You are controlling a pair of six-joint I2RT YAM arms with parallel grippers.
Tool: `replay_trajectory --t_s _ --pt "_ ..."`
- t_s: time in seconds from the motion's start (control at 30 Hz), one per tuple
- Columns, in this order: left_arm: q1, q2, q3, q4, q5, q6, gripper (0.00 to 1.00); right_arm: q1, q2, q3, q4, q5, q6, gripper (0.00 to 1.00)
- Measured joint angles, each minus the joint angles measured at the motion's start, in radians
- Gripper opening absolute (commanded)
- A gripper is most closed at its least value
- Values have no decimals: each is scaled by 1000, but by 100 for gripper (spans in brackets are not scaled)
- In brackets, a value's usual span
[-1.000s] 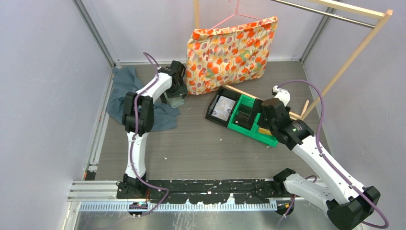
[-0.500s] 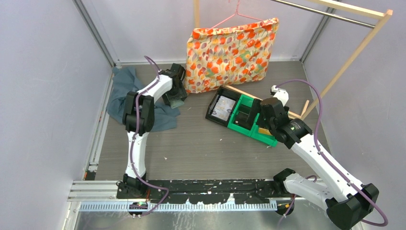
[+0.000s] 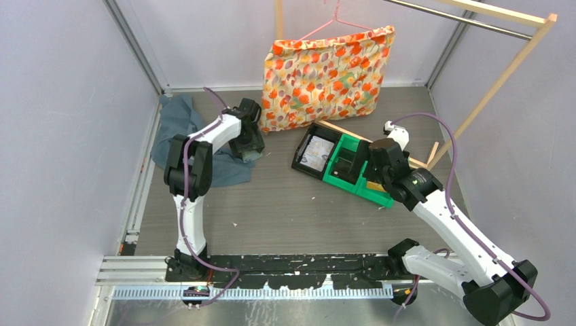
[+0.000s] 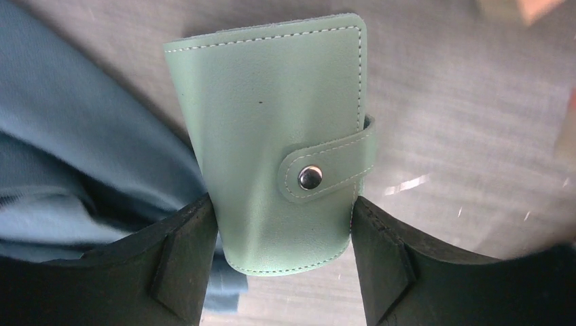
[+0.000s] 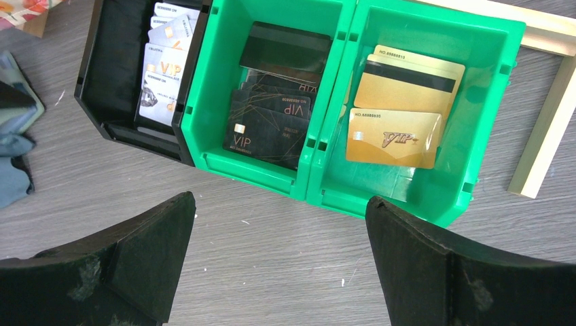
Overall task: Take the credit cards out of the card holder
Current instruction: Move the card holder to the center of the board.
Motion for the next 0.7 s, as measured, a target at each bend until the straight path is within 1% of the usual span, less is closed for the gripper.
replay_trajectory --t_s 0.1,0.27,0.3,0.4,0.47,0.6,0.7 --pt "-46 -70 -83 -5 2 8 70 0 0 -4 1 -4 3 100" --pt "-164 -193 -220 -26 2 3 71 0 0 -12 4 -11 7 100" --pt "-185 -216 -248 -27 3 -2 73 0 0 -13 5 -12 7 100" --pt "-259 -287 -342 -29 10 -34 82 0 0 -14 8 -18 7 100" --pt "-304 -333 -400 -35 21 -65 85 0 0 -18 9 -25 7 100" --pt "-346 -404 -433 -75 37 -101 87 1 0 -29 31 -75 8 100" --pt "-340 -476 -428 -108 26 -102 84 23 10 -47 61 -108 31 99"
